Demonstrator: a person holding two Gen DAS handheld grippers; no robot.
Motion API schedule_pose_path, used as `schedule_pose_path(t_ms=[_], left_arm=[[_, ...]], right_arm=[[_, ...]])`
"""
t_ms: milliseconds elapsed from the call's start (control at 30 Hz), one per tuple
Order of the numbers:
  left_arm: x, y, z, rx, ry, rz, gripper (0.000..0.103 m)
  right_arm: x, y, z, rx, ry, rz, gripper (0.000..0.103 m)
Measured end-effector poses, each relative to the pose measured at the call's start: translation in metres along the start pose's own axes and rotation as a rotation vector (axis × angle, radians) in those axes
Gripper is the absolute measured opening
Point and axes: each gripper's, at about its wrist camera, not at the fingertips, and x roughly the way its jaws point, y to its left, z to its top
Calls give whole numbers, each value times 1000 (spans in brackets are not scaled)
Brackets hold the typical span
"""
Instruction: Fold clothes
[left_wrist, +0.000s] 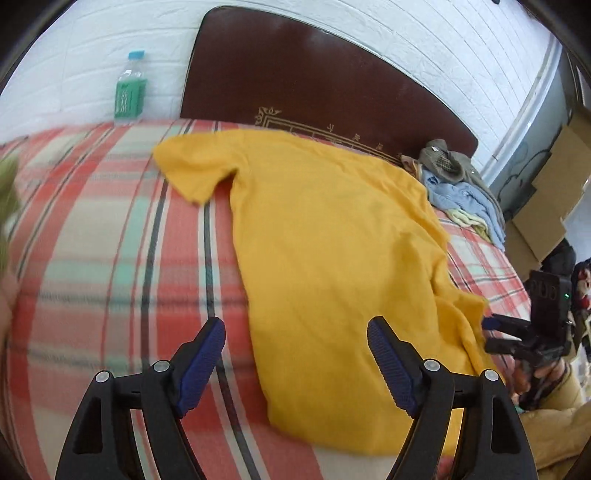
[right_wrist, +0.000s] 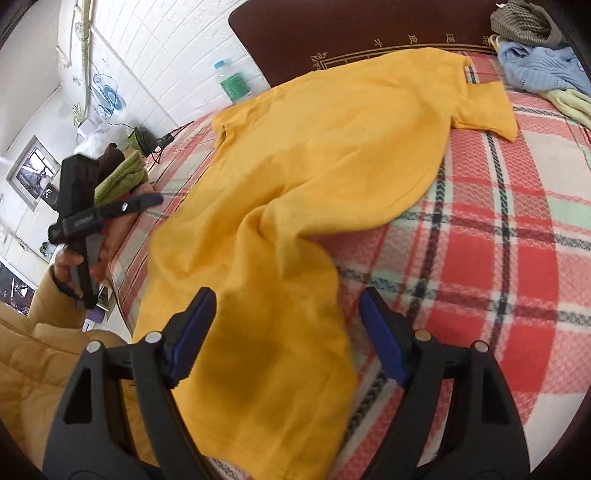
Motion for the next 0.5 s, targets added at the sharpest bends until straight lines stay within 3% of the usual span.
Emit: schedule_pose_path(t_ms=[33,100,133,200,233,300,500], left_arm=[[-2,-1,-7,-6,2,-5,81],[-6,-5,-21,-12,14,-6,81],[-8,-7,-27,-7,17,4,81],[-9,-7,-35,-22,21,-2,82],[-10,-8,-38,-28,20,-15,82],[-12,-10,-42,-28,16,-31,82],[-12,-16,-48,-12,10,-49,82]], right_arm=[[2,2,1,-1,-3,4,79],[8,5,1,-10,4,-6,57],[12,6,2,-14,8,-15,51],[12,6,1,-14,7,-31,22],[9,5,0,-11,-2,-36,13],[-1,2,0,0,-35,-52,8],[-44,-29,-2,93,-119,-134,8]])
